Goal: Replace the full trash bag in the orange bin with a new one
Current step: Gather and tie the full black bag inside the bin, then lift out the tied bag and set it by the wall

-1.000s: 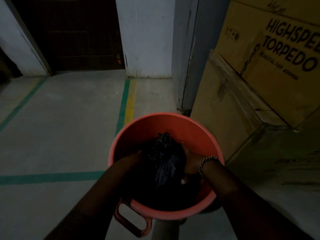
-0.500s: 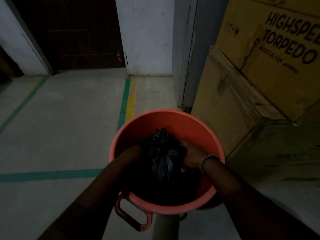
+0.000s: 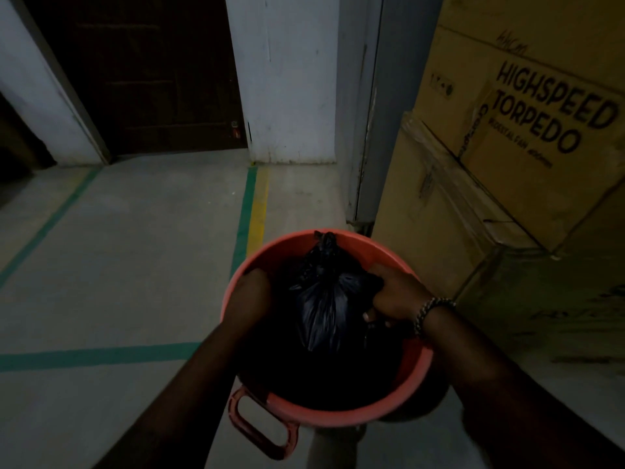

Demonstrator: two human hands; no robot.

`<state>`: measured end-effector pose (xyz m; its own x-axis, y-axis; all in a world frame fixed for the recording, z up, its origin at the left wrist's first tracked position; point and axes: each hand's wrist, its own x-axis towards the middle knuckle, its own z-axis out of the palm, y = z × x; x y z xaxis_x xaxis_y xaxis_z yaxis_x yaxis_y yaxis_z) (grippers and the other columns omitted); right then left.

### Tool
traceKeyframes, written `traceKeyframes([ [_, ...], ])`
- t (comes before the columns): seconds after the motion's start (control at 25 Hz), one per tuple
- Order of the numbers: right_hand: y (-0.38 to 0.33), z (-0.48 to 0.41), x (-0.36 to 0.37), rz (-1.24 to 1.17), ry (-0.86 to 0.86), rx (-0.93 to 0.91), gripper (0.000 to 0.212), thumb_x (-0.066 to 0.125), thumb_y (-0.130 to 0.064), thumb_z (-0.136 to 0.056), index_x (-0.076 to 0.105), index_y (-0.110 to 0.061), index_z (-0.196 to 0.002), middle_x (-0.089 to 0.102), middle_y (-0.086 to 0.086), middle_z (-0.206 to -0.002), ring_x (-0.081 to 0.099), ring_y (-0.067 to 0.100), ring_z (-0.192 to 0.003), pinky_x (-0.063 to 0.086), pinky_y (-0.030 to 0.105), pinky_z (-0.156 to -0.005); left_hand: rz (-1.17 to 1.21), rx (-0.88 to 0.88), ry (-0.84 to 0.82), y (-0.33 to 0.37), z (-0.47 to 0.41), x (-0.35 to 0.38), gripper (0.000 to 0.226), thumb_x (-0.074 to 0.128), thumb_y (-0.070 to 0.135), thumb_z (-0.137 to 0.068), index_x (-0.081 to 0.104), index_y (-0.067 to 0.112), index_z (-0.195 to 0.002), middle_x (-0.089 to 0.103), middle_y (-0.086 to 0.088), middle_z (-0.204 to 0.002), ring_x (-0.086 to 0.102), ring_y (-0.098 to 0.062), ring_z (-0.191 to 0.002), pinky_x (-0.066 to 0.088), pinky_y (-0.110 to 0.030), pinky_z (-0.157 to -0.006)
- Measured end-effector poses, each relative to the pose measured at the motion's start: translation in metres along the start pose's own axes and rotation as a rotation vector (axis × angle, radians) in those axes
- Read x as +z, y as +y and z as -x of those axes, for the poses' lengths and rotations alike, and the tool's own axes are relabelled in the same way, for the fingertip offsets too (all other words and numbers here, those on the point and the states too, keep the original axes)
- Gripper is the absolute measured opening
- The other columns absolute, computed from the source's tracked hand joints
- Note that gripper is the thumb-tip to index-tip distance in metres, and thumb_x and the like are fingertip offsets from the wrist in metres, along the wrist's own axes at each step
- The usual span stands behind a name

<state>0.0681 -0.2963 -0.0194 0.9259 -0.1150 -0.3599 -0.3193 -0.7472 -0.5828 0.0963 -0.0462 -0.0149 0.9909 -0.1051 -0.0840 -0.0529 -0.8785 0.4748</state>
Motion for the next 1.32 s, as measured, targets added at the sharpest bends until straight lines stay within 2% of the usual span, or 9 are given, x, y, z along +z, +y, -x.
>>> traceKeyframes([
  [0.08,-0.006,0.007,-0.011,-0.036,0.047,-0.009,0.036,0.082,-0.004,-0.063,0.066,-0.021,-0.091,0.074,0.005,-0.079,0.072,0.028,-0.058,0.060,0.038,-0.051,0.068,0.045,0.080,0.002,0.001,-0.006,0.024,0.063,0.009,-0.093,0.070,-0.005,-0.111,0.071,-0.026,-0.111,0.068,-0.030,-0.107,0.046,-0.033,-0.085],
  [0.2,-0.017,0.012,-0.023,-0.106,0.108,-0.021,0.035,0.083,-0.007,-0.064,0.063,-0.028,-0.084,0.073,0.002,-0.079,0.073,0.029,-0.060,0.062,0.044,-0.054,0.311,0.080,0.159,-0.004,-0.003,-0.010,0.018,0.078,0.016,-0.080,0.081,0.018,-0.097,0.077,-0.001,-0.085,0.061,0.009,-0.075,0.041,-0.007,-0.059],
  [0.36,-0.030,0.023,-0.031,-0.180,0.165,-0.013,0.035,0.086,-0.012,-0.064,0.064,-0.027,-0.087,0.074,0.004,-0.078,0.074,0.029,-0.065,0.062,0.050,-0.056,0.558,0.118,0.240,-0.008,-0.005,-0.006,0.016,0.072,0.012,-0.083,0.080,0.025,-0.086,0.072,0.027,-0.072,0.061,0.020,-0.069,0.045,-0.008,-0.062],
  [0.44,-0.041,0.029,-0.039,-0.188,0.188,-0.027,0.035,0.087,-0.012,-0.065,0.064,-0.026,-0.088,0.073,0.002,-0.079,0.073,0.027,-0.064,0.062,0.046,-0.055,0.627,0.080,0.255,-0.002,0.000,-0.013,0.014,0.068,0.015,-0.090,0.077,0.025,-0.089,0.073,0.022,-0.082,0.062,0.019,-0.074,0.045,-0.005,-0.065],
  [0.6,-0.080,0.048,-0.075,-0.091,0.177,-0.070,0.045,0.089,-0.021,-0.062,0.063,-0.031,-0.097,0.070,-0.005,-0.094,0.070,0.019,-0.074,0.060,0.031,-0.064,0.644,0.008,0.269,0.014,0.009,-0.047,0.009,0.065,0.024,-0.094,0.073,0.024,-0.090,0.074,0.011,-0.087,0.069,-0.007,-0.085,0.053,-0.028,-0.078],
  [0.84,-0.160,0.107,-0.179,-0.108,0.152,-0.085,0.043,0.088,-0.020,-0.067,0.060,-0.032,-0.098,0.069,-0.006,-0.095,0.067,0.018,-0.078,0.051,0.024,-0.062,0.614,0.005,0.303,0.082,0.033,-0.182,0.009,0.066,0.023,-0.093,0.074,0.025,-0.089,0.074,0.012,-0.086,0.069,-0.002,-0.082,0.052,-0.024,-0.076],
  [1.0,-0.228,0.160,-0.269,-0.152,0.156,-0.089,0.043,0.088,-0.018,-0.067,0.061,-0.034,-0.096,0.069,-0.004,-0.097,0.068,0.020,-0.084,0.060,0.034,-0.068,0.576,0.042,0.315,0.142,0.045,-0.295,0.009,0.066,0.024,-0.092,0.074,0.022,-0.089,0.074,0.011,-0.086,0.068,-0.003,-0.083,0.053,-0.027,-0.078],
  [1.12,-0.285,0.206,-0.346,-0.195,0.161,-0.096,0.046,0.087,-0.014,-0.069,0.062,-0.030,-0.103,0.068,-0.004,-0.096,0.070,0.021,-0.078,0.063,0.041,-0.063,0.597,0.064,0.332,0.195,0.058,-0.386,0.009,0.066,0.025,-0.092,0.073,0.024,-0.088,0.074,0.011,-0.086,0.069,-0.005,-0.084,0.054,-0.030,-0.078],
  [1.32,-0.365,0.283,-0.460,-0.250,0.178,-0.136,0.046,0.086,-0.012,-0.071,0.061,-0.032,-0.104,0.068,-0.003,-0.096,0.070,0.019,-0.074,0.063,0.038,-0.057,0.616,0.114,0.388,0.279,0.089,-0.521,0.010,0.063,0.024,-0.094,0.070,0.024,-0.087,0.072,0.013,-0.084,0.066,0.000,-0.080,0.051,-0.023,-0.075],
])
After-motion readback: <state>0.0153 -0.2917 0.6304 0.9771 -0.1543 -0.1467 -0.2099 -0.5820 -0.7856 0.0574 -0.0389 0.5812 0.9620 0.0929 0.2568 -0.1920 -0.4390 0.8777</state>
